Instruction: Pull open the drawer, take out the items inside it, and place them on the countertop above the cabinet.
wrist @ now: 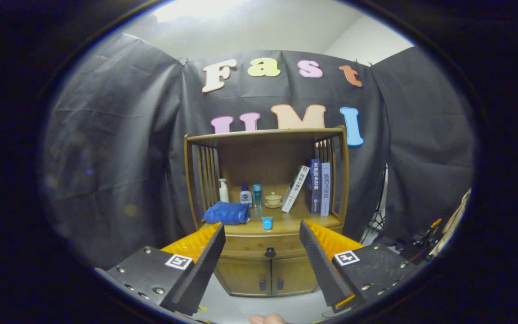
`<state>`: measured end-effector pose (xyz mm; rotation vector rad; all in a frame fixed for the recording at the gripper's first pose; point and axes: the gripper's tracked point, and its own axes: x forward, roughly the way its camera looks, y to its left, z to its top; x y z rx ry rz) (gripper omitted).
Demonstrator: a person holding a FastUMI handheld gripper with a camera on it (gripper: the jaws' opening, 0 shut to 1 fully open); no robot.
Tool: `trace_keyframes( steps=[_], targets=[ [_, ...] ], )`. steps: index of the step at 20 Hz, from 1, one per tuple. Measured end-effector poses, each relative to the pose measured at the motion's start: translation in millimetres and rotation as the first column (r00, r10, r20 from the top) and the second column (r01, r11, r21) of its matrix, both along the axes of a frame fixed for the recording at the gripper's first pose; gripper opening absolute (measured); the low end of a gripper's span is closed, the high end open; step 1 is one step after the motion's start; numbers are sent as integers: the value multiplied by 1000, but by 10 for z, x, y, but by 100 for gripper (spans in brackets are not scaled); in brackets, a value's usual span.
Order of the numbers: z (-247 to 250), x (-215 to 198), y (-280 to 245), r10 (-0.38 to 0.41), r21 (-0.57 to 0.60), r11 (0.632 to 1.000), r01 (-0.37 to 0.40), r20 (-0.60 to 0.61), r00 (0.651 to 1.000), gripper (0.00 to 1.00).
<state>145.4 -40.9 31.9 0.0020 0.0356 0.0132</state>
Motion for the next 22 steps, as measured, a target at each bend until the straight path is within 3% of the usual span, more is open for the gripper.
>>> trace_keyframes(
  steps=[22],
  targets=[
    [-287,109,65,5,11,1000,-5,-13,1000,99]
  ],
)
